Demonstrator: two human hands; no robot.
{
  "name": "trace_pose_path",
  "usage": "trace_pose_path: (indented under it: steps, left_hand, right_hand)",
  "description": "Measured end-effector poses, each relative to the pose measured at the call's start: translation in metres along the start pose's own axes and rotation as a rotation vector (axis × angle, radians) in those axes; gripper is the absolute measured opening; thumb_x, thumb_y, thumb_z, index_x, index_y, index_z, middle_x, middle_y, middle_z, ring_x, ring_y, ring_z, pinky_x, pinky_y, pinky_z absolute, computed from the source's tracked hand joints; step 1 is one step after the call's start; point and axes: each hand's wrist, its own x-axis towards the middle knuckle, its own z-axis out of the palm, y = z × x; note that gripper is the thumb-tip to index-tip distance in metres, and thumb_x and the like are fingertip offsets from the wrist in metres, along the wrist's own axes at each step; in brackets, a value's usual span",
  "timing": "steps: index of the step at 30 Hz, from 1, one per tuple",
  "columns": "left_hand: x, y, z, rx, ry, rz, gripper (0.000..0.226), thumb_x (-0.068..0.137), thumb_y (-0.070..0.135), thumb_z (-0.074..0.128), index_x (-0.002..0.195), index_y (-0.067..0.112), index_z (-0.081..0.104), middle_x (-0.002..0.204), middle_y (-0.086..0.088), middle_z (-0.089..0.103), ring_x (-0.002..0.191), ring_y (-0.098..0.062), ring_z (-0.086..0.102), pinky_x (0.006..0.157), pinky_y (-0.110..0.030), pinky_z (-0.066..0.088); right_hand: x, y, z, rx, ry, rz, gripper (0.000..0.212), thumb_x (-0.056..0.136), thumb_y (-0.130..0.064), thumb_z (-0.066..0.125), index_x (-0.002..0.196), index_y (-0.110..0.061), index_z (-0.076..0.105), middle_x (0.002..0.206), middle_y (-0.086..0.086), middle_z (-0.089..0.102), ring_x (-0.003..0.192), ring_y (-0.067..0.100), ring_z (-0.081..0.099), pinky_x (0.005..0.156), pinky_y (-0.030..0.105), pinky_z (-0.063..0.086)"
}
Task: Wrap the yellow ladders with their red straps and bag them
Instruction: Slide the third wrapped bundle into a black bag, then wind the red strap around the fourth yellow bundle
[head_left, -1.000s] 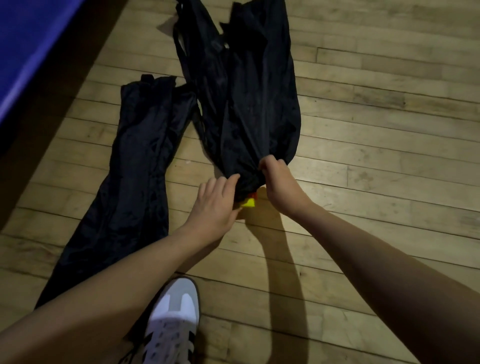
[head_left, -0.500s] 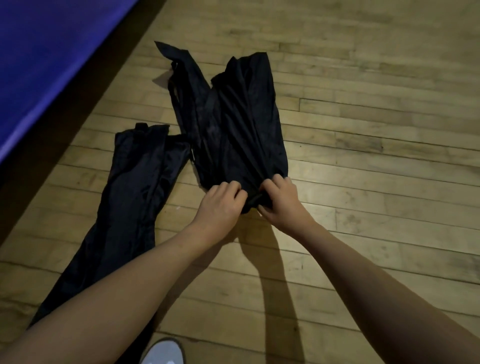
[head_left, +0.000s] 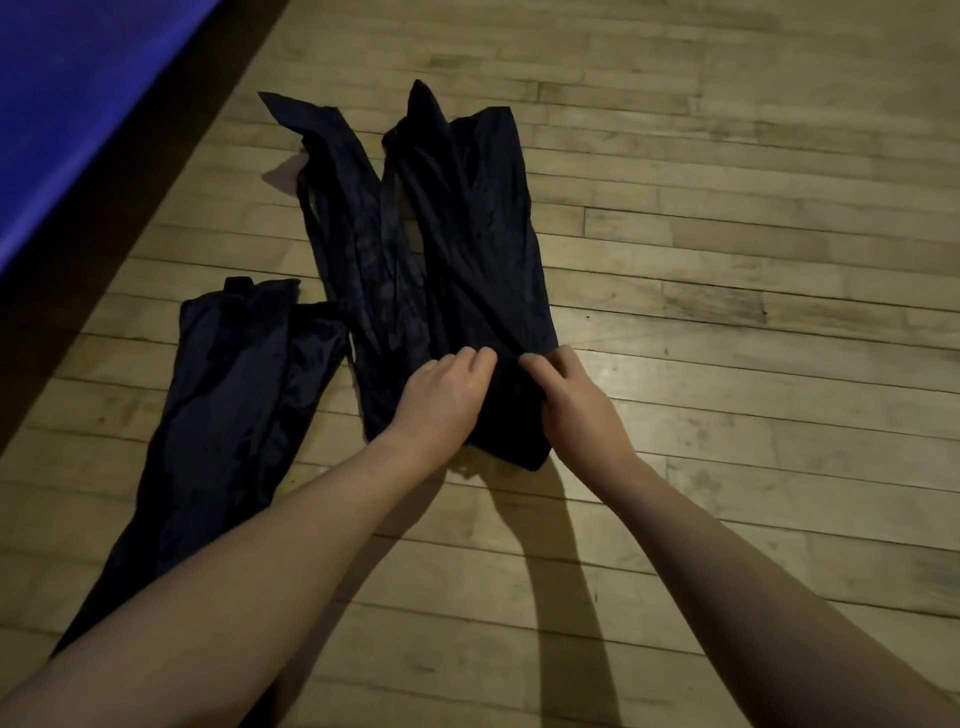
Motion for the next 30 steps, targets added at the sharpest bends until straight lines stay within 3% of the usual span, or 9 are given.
trace_pose_path:
  steps: [3,7,9,12,15,18,22,27,30]
  left_hand:
    - [0.009,-0.006,0.000,0.043,-0.043,0.016,0.046,0.059,-0.013,0.075,0.100,-0.001,0.060,0.073,-0.012,0.058,0.056,-0.029,0.058,0.048,-0.032,0.042]
    - [0.026,-0.009,-0.003,0.111,-0.057,0.025,0.044,0.046,-0.013,0.078,0.082,0.002,0.058,0.062,-0.009,0.052,0.040,-0.026,0.049,0.043,-0.024,0.022]
    - [0.030,-0.009,-0.005,0.153,-0.081,-0.008,0.045,0.051,-0.010,0.079,0.090,0.000,0.060,0.062,-0.008,0.055,0.040,-0.025,0.050,0.043,-0.023,0.019]
    - [0.023,-0.007,-0.002,0.127,-0.200,-0.090,0.035,0.087,0.000,0.054,0.121,0.005,0.046,0.098,-0.009,0.060,0.079,-0.028,0.061,0.055,-0.031,0.029]
    - [0.011,-0.003,-0.007,0.016,-0.243,-0.172,0.023,0.093,0.009,0.049,0.116,0.009,0.048,0.109,-0.006,0.056,0.096,-0.028,0.057,0.068,-0.033,0.036]
    - [-0.002,0.007,-0.018,-0.018,-0.323,-0.128,0.022,0.095,0.025,0.053,0.115,0.015,0.053,0.113,-0.003,0.055,0.105,-0.024,0.055,0.083,-0.034,0.040]
    - [-0.015,0.038,-0.041,-0.080,-0.329,-0.111,0.030,0.097,0.032,0.051,0.123,0.018,0.052,0.117,0.000,0.053,0.104,-0.021,0.055,0.085,-0.032,0.041]
    - [-0.012,0.087,-0.065,-0.150,-0.345,-0.078,0.019,0.098,0.027,0.047,0.108,0.017,0.059,0.106,0.001,0.060,0.092,-0.019,0.058,0.080,-0.036,0.049]
    - [0.001,0.135,-0.070,-0.168,-0.412,0.027,0.020,0.098,0.028,0.046,0.105,0.017,0.061,0.102,0.002,0.062,0.085,-0.017,0.058,0.076,-0.037,0.052]
  right_hand:
    - [0.010,0.005,0.002,-0.029,-0.064,0.029,0.025,0.086,0.004,0.054,0.108,-0.005,0.059,0.101,0.012,0.050,0.068,0.034,0.055,0.050,0.042,0.048]
    - [0.026,0.004,0.003,-0.053,-0.122,0.097,0.019,0.091,0.001,0.046,0.104,-0.005,0.058,0.099,0.007,0.047,0.073,0.029,0.054,0.056,0.036,0.042]
    - [0.027,0.003,0.005,-0.068,-0.153,0.109,0.018,0.092,-0.001,0.044,0.103,-0.006,0.058,0.096,0.005,0.045,0.078,0.027,0.054,0.059,0.033,0.038]
    - [0.019,0.001,0.003,-0.048,-0.170,0.125,0.019,0.093,-0.003,0.044,0.105,-0.006,0.059,0.098,0.006,0.047,0.085,0.027,0.055,0.062,0.032,0.040]
    - [0.006,0.001,-0.004,-0.063,-0.192,0.130,0.022,0.091,-0.009,0.046,0.109,-0.009,0.059,0.106,0.007,0.051,0.090,0.026,0.055,0.064,0.034,0.044]
    - [-0.011,-0.001,-0.015,-0.049,-0.172,0.197,0.025,0.091,-0.014,0.048,0.113,-0.014,0.059,0.111,0.004,0.052,0.091,0.024,0.056,0.065,0.035,0.048]
    - [-0.041,-0.009,-0.043,-0.032,-0.153,0.300,0.028,0.094,-0.015,0.043,0.118,-0.015,0.058,0.116,0.002,0.054,0.096,0.023,0.056,0.066,0.031,0.042]
    - [-0.089,-0.006,-0.078,0.038,-0.126,0.482,0.028,0.093,-0.013,0.041,0.112,-0.015,0.062,0.114,0.001,0.061,0.100,0.021,0.056,0.070,0.031,0.040]
    - [-0.136,0.010,-0.111,0.086,-0.063,0.634,0.028,0.091,-0.013,0.042,0.109,-0.015,0.063,0.109,0.002,0.065,0.097,0.022,0.058,0.074,0.032,0.046]
